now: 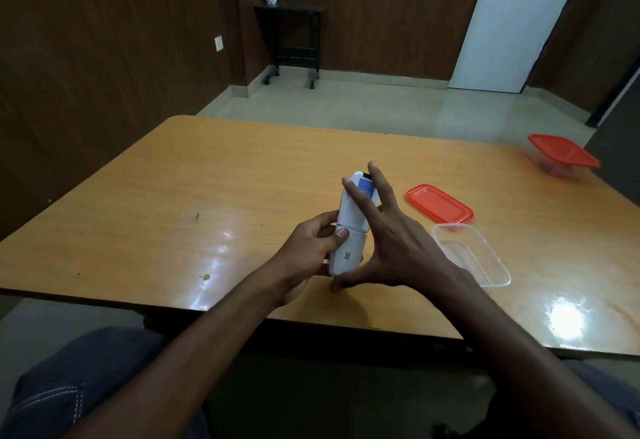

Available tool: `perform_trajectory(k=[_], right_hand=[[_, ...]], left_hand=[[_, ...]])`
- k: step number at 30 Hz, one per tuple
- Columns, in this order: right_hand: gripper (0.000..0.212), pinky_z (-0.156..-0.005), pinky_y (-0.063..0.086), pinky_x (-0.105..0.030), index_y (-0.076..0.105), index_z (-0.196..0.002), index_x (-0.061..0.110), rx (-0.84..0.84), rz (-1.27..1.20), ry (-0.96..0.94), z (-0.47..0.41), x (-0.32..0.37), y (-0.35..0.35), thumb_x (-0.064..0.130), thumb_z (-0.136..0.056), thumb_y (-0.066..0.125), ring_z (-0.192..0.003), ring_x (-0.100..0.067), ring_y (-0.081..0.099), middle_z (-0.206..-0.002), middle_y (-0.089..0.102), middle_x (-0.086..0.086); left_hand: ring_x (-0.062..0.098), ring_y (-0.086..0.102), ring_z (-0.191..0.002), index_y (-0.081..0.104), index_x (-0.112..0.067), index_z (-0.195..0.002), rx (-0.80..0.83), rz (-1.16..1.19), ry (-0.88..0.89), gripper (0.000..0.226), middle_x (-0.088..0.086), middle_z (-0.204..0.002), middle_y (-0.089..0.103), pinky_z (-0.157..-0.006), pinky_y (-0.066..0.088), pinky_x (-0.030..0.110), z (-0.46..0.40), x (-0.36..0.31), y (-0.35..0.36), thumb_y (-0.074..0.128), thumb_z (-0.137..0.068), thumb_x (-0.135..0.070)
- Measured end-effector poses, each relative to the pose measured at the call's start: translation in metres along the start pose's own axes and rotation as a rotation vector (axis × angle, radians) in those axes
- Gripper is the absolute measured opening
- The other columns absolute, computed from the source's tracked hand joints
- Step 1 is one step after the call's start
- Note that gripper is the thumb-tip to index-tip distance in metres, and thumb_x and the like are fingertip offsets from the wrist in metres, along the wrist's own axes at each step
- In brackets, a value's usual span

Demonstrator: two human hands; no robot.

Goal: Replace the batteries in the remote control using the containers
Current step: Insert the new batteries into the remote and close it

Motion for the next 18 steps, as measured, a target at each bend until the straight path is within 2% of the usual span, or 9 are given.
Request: perform_trajectory(k=[2, 4, 8, 11, 14, 18], right_hand=[[0.132, -0.074, 0.057, -0.031, 0.015, -0.158, 0.04, -0.038, 0.003, -0.052, 0.001, 0.0, 0.001, 0.077, -0.05, 0.082, -0.118, -0.034, 0.056, -0.166, -0.016, -0.006], [0.123, -0.083, 0.06, -0.035, 0.031, -0.154, 0.035, -0.083, -0.022, -0.095, 0.001, 0.003, 0.001, 0.077, -0.05, 0.082, -0.125, -0.036, 0.051, -0.164, -0.004, -0.012], [0.111, -0.08, 0.061, -0.032, 0.05, -0.141, 0.024, -0.163, -0.043, -0.106, -0.003, 0.01, -0.007, 0.073, -0.048, 0.086, -0.111, -0.036, 0.056, -0.158, 0.013, -0.018], [0.109, -0.078, 0.062, -0.035, 0.052, -0.139, 0.023, -0.196, -0.052, -0.093, -0.004, 0.014, -0.01, 0.073, -0.048, 0.086, -0.107, -0.035, 0.057, -0.156, 0.015, -0.018], [0.109, -0.08, 0.061, -0.031, 0.05, -0.14, 0.025, -0.211, -0.073, -0.073, -0.001, 0.016, -0.008, 0.073, -0.049, 0.085, -0.105, -0.032, 0.058, -0.158, 0.013, -0.016], [0.113, -0.082, 0.059, -0.033, 0.037, -0.147, 0.035, -0.149, -0.119, -0.021, 0.001, 0.017, -0.003, 0.074, -0.052, 0.083, -0.113, -0.032, 0.059, -0.167, -0.005, -0.008]], left_hand=[[0.029, 0.07, -0.109, 0.053, -0.028, -0.138, -0.003, -0.022, 0.015, 0.035, -0.002, -0.121, 0.071, -0.085, 0.059, 0.05, 0.002, 0.002, 0.0, 0.052, -0.104, -0.021], [0.027, 0.071, -0.108, 0.054, -0.028, -0.138, -0.001, -0.027, 0.04, 0.035, -0.002, -0.12, 0.072, -0.084, 0.06, 0.05, 0.003, 0.003, -0.001, 0.053, -0.103, -0.023], [0.018, 0.071, -0.1, 0.058, -0.034, -0.125, -0.022, -0.014, 0.09, 0.027, -0.012, -0.106, 0.074, -0.072, 0.06, 0.038, 0.005, -0.003, -0.003, 0.055, -0.101, -0.022], [0.019, 0.071, -0.102, 0.06, -0.032, -0.127, -0.028, -0.009, 0.103, 0.029, -0.011, -0.106, 0.075, -0.07, 0.059, 0.036, 0.006, -0.005, -0.005, 0.058, -0.1, -0.022], [0.024, 0.072, -0.103, 0.062, -0.027, -0.132, -0.041, 0.03, 0.08, 0.034, -0.003, -0.112, 0.076, -0.067, 0.058, 0.036, 0.007, -0.006, -0.005, 0.06, -0.099, -0.024], [0.038, 0.07, -0.105, 0.073, -0.03, -0.118, -0.063, 0.179, -0.02, 0.025, 0.009, -0.116, 0.074, -0.076, 0.057, 0.045, 0.006, -0.006, -0.007, 0.057, -0.099, -0.031]])
Point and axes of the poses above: each hand's wrist, its own z-axis away from the middle knuckle, its own y-axis out of the palm, x = y × z, the point moved 1 cm from there along -z, towards the middle knuckle
